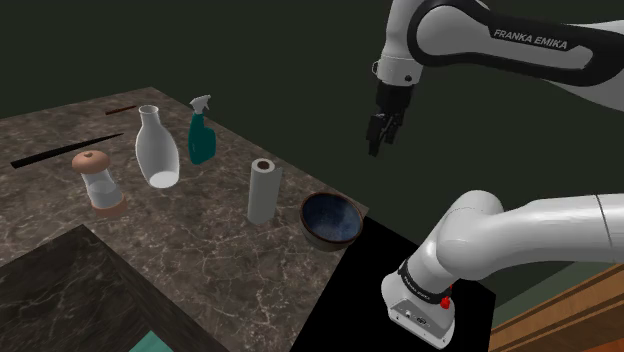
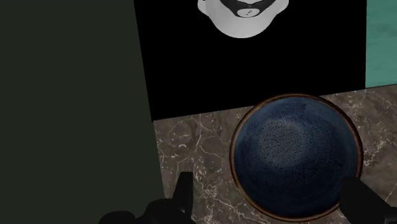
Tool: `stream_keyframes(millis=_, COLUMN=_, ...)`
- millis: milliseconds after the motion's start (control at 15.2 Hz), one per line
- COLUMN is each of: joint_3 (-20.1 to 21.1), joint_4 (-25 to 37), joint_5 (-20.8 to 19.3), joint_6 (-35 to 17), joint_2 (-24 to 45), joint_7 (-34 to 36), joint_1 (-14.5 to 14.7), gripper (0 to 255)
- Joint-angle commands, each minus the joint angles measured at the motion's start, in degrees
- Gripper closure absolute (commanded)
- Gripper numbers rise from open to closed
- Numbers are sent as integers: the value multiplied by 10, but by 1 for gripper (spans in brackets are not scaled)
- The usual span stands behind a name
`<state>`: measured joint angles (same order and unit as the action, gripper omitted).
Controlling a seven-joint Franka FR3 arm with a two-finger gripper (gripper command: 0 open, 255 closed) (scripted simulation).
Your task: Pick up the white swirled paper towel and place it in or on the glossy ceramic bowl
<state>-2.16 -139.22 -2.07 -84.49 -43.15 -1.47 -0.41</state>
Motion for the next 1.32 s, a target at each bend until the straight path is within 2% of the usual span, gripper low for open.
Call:
stream_keyframes(millis=0, joint_3=0, joint_4=0, joint_5=0, joint_6=0, joint_2=0, joint_7=0, joint_1=0, gripper=0)
stream_keyframes(millis=660, joint_3=66, joint_4=6, joint_5=63, joint_6=-173, joint_2=125, joint_7=67, joint_1=41, gripper=0)
stream_keyframes(millis=1254, joint_3=122, joint_4=71, joint_5=80, joint_6=-307, joint_2=273, joint_7=123, joint_1=67, gripper=0)
